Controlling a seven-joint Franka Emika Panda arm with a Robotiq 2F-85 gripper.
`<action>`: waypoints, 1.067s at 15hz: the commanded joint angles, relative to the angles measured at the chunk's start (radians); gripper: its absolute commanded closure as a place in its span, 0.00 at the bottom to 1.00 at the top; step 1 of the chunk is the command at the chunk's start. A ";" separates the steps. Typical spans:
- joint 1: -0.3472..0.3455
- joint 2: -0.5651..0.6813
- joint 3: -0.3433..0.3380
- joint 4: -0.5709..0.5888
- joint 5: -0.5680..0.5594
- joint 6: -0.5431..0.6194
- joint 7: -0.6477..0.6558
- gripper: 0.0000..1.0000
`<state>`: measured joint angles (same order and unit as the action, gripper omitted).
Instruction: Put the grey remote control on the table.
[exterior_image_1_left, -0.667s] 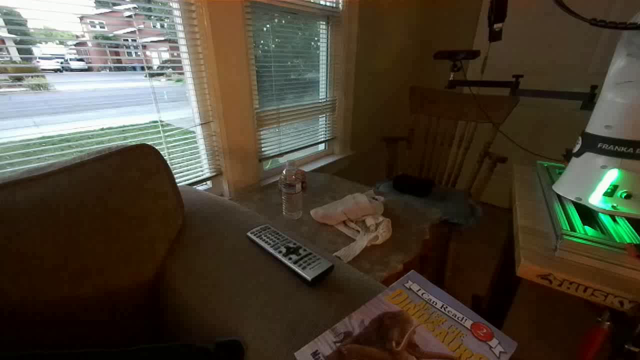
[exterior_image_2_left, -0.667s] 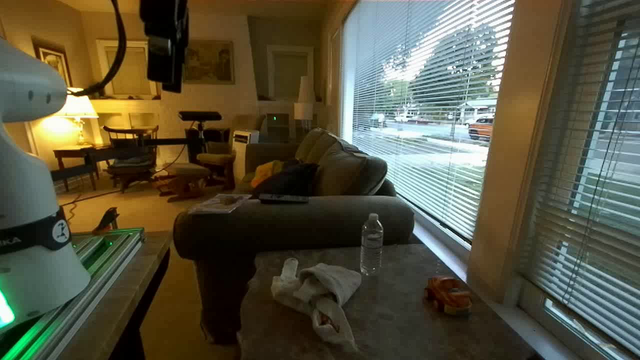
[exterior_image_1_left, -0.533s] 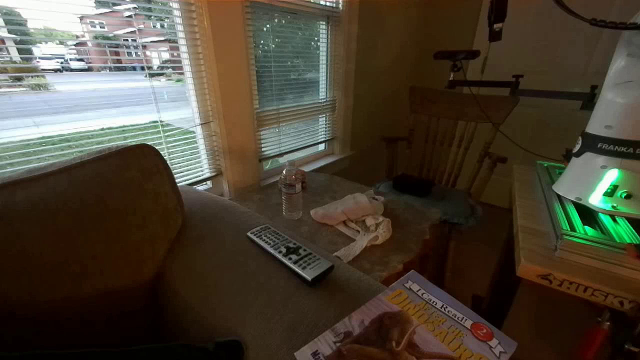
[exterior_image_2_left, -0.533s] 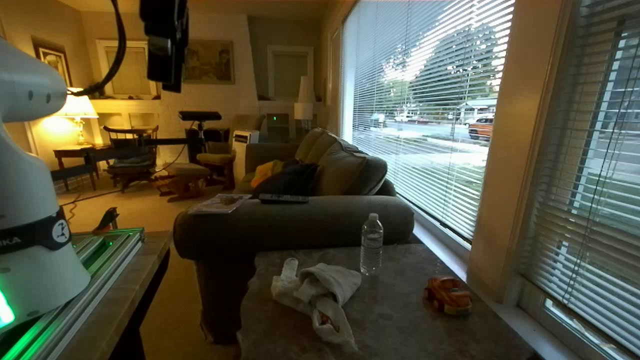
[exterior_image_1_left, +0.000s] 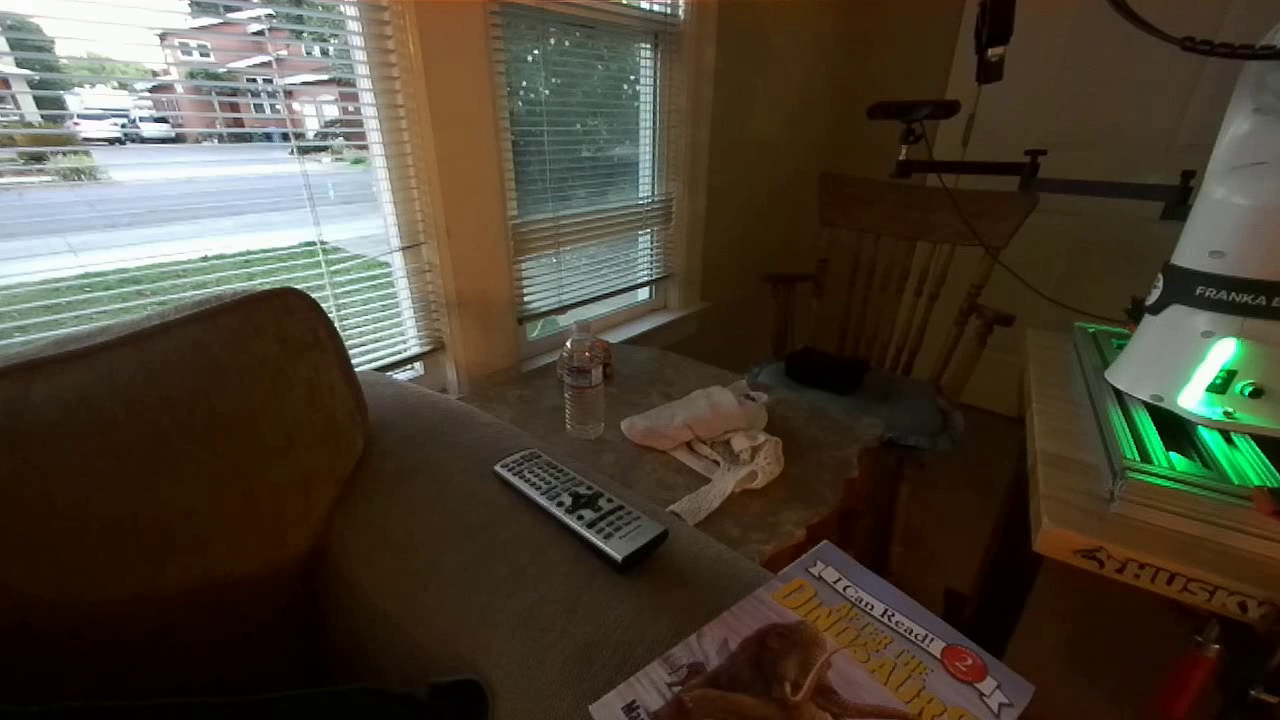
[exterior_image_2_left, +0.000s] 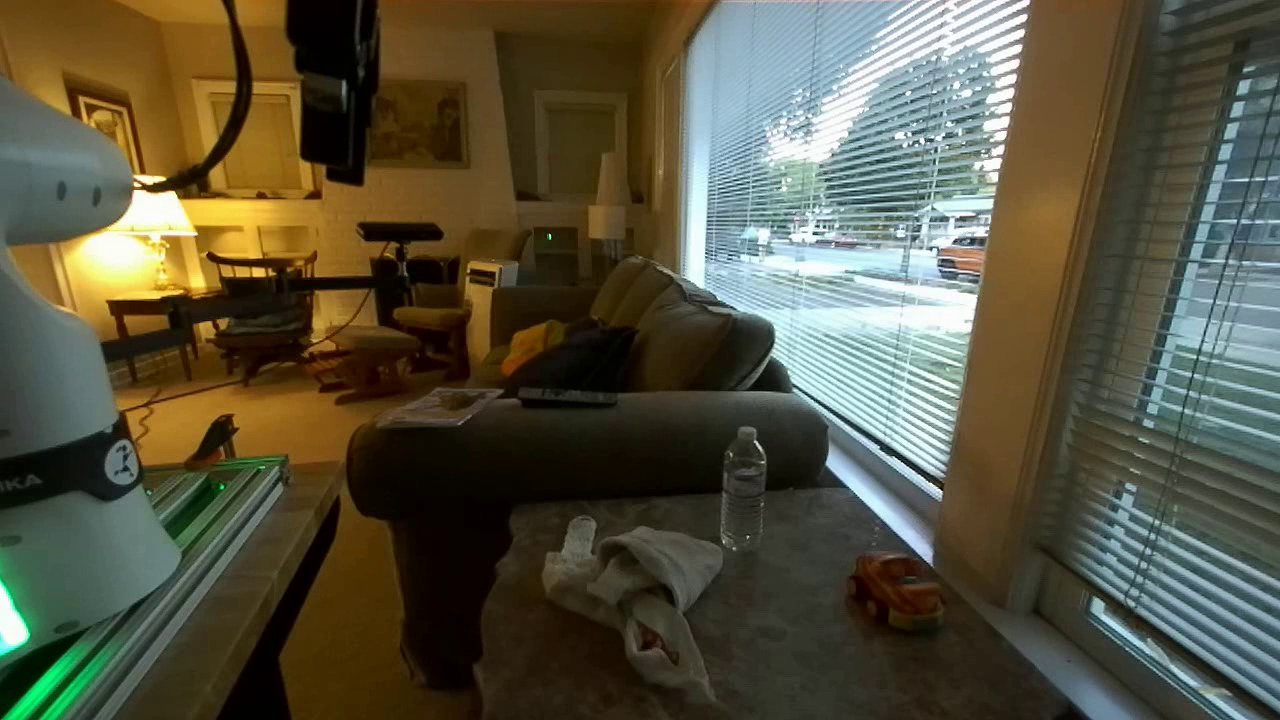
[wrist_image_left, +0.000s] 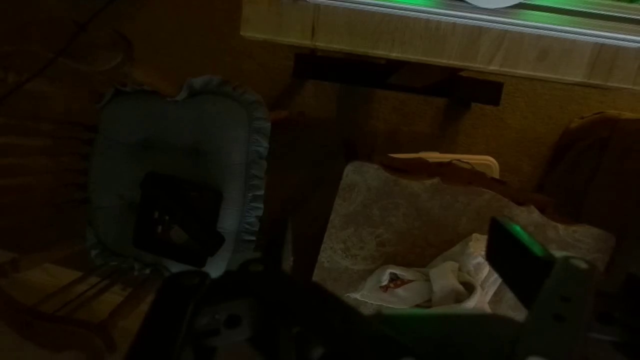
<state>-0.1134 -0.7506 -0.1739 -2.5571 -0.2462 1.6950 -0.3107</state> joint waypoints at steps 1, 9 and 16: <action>0.066 0.061 0.023 0.030 -0.040 0.022 -0.059 0.00; 0.259 0.397 0.162 0.215 -0.023 0.120 -0.148 0.00; 0.318 0.622 0.257 0.337 -0.006 0.194 -0.303 0.00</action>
<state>0.1945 -0.2185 0.0566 -2.2900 -0.2550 1.8865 -0.5501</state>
